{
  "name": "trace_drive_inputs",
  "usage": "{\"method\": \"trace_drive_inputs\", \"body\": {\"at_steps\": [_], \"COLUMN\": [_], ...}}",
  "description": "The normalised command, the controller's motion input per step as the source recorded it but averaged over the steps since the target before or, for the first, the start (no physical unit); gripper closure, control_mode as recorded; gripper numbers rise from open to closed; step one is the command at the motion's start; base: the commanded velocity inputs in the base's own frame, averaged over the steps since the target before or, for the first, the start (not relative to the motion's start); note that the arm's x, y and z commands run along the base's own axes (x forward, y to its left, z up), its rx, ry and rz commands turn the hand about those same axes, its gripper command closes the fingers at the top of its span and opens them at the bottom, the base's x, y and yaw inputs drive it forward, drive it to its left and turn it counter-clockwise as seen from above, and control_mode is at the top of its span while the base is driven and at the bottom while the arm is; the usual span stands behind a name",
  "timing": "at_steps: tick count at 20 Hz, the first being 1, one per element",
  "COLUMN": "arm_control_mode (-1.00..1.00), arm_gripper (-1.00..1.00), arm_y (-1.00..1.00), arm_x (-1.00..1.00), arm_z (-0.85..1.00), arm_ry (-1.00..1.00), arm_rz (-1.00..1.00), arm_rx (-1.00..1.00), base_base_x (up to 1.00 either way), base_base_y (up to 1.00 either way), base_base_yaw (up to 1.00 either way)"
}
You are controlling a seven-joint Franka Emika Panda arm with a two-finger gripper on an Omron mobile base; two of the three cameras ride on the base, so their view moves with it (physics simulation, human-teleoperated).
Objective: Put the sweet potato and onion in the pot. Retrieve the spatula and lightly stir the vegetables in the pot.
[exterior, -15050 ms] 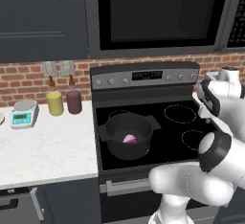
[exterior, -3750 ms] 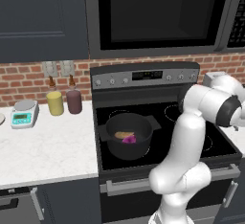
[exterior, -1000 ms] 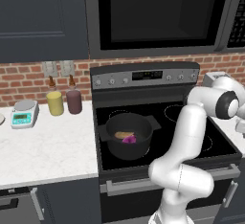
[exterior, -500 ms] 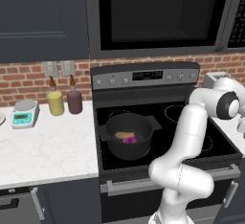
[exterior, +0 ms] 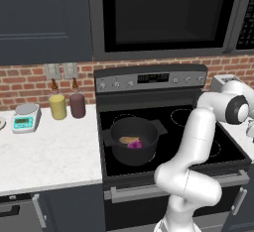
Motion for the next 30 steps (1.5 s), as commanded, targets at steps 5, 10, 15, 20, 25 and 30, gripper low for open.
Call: {"method": "trace_drive_inputs", "body": {"at_steps": [5, 10, 15, 20, 25, 30], "arm_control_mode": [-1.0, -1.0, -1.0, -1.0, -1.0, -1.0], "arm_gripper": [1.0, 1.0, 1.0, 1.0, 1.0, 1.0], "arm_y": [0.0, 0.02, 0.27, 0.77, 0.99, 1.0], "arm_x": [0.0, -0.1, -0.42, -0.27, -0.29, -0.44], "arm_z": [-0.07, 0.02, 0.48, 0.66, 0.81, 0.56], "arm_ry": [0.0, -0.01, -0.13, -0.06, 0.0, -0.05], "arm_rz": [0.0, 0.0, 0.0, 0.12, 0.21, 0.23], "arm_rx": [-0.02, -0.01, 0.0, -0.05, -0.23, -0.23], "base_base_x": [0.0, 0.0, 0.0, 0.0, 0.0, 0.0], "base_base_y": [0.0, 0.0, 0.0, 0.0, 0.0, 0.0], "base_base_yaw": [0.0, 0.0, 0.0, 0.0, 0.0, 0.0]}}
